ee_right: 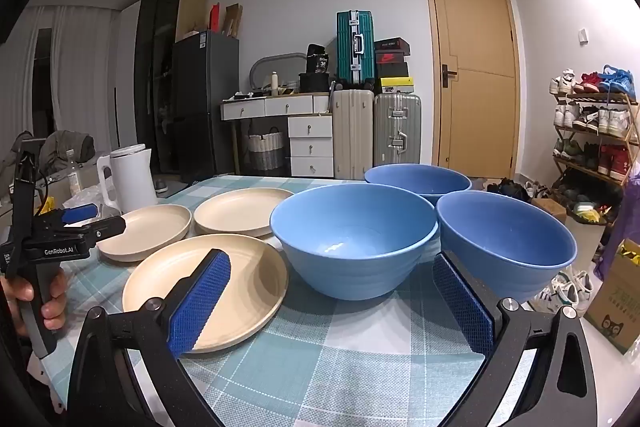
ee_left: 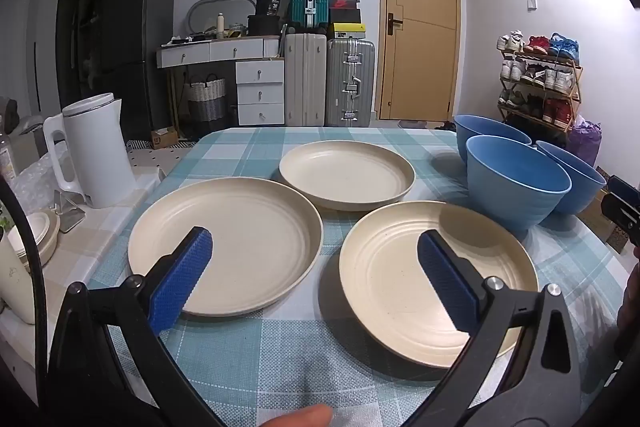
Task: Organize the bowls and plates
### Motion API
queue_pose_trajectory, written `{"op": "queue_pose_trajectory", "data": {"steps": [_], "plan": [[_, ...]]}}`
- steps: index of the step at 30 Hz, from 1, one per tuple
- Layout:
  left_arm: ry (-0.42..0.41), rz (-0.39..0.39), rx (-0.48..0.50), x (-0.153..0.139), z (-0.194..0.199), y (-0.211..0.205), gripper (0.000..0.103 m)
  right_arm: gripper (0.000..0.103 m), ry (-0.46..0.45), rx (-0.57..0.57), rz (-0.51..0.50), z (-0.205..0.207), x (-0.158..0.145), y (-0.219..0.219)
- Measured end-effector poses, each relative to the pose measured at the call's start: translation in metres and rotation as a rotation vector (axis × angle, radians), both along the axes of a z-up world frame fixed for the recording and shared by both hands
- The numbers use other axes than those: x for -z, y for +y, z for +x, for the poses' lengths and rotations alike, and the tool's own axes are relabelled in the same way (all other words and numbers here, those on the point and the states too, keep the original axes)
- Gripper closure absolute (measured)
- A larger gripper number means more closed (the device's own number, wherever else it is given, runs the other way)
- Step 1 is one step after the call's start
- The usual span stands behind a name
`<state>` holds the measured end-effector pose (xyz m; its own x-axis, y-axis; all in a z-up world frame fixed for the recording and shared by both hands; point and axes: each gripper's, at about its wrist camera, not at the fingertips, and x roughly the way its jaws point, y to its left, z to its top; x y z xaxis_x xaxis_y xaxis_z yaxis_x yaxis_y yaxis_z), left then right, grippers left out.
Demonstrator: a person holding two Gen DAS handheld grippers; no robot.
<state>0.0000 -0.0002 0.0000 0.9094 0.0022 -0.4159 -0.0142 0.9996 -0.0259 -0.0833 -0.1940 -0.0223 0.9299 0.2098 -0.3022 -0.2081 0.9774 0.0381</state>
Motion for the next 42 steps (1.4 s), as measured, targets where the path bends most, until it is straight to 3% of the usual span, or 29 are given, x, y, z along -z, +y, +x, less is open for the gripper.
{"op": "queue_pose_trajectory", "data": {"steps": [42], "plan": [[-0.002,0.001,0.0,0.0,0.0,0.0001,0.0,0.0,0.012,-0.002,-0.01,0.0001,-0.0002,0.0002]]}}
